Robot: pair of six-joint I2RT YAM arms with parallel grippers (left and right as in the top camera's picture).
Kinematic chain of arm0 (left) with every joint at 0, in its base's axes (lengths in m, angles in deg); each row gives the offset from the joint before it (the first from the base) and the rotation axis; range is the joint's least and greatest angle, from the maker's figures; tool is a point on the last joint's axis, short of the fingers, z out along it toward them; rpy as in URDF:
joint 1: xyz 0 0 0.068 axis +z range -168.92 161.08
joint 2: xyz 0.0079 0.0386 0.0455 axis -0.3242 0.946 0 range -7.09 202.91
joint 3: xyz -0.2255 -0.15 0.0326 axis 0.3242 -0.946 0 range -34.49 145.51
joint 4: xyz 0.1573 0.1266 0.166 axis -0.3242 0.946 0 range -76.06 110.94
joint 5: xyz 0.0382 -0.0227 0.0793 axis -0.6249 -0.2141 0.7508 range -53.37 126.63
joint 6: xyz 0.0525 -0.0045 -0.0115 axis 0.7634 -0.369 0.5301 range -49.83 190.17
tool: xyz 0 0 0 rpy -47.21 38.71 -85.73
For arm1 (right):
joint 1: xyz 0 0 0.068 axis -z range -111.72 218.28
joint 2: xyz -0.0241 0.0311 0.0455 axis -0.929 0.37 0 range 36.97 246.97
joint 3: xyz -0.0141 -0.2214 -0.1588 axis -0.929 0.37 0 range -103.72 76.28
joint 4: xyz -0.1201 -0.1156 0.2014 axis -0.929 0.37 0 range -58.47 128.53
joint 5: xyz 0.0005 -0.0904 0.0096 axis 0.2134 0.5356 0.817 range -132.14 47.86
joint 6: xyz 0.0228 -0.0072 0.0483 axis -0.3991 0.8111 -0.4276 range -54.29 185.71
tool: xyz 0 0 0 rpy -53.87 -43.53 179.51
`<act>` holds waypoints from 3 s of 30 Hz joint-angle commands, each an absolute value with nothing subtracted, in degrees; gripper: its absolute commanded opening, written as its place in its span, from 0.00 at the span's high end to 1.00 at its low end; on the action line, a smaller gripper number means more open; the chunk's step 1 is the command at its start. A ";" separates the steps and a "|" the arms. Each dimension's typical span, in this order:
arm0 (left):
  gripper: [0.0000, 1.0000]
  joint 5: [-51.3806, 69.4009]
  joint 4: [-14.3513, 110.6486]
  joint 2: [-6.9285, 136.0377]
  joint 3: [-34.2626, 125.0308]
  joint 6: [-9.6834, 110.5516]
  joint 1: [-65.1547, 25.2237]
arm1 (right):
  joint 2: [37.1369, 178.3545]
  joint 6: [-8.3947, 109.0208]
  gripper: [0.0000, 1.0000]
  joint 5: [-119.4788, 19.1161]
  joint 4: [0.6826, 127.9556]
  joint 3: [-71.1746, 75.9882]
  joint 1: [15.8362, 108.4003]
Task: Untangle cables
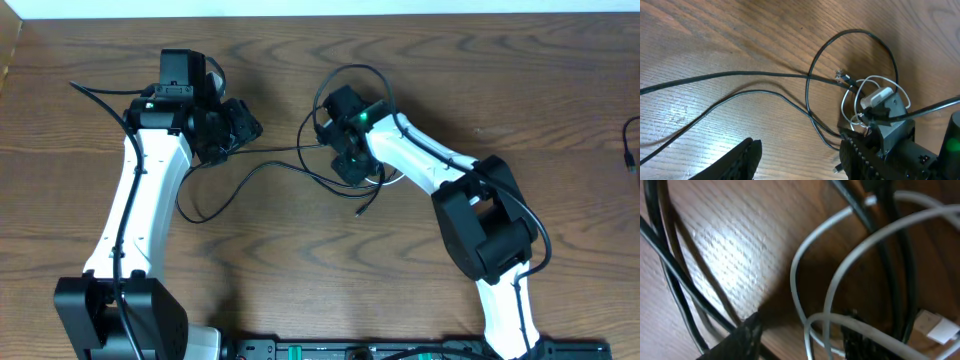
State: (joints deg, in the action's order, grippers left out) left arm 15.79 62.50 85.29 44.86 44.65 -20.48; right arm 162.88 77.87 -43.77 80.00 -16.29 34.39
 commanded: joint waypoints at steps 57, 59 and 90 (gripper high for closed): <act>0.09 16.75 59.70 85.70 44.49 45.07 -17.86 | 162.77 90.51 0.37 -74.28 113.38 -40.33 52.88; 0.09 16.55 59.66 85.70 44.49 45.07 -16.00 | 165.74 93.44 0.37 -74.26 113.16 -39.50 51.33; 0.09 16.35 59.92 85.70 44.49 45.02 -12.83 | 176.13 96.02 0.44 -64.77 102.97 -34.24 40.99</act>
State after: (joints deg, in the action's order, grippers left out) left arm 16.16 59.94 85.37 44.62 44.67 -12.85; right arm 175.01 95.21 -65.36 103.43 -36.75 41.76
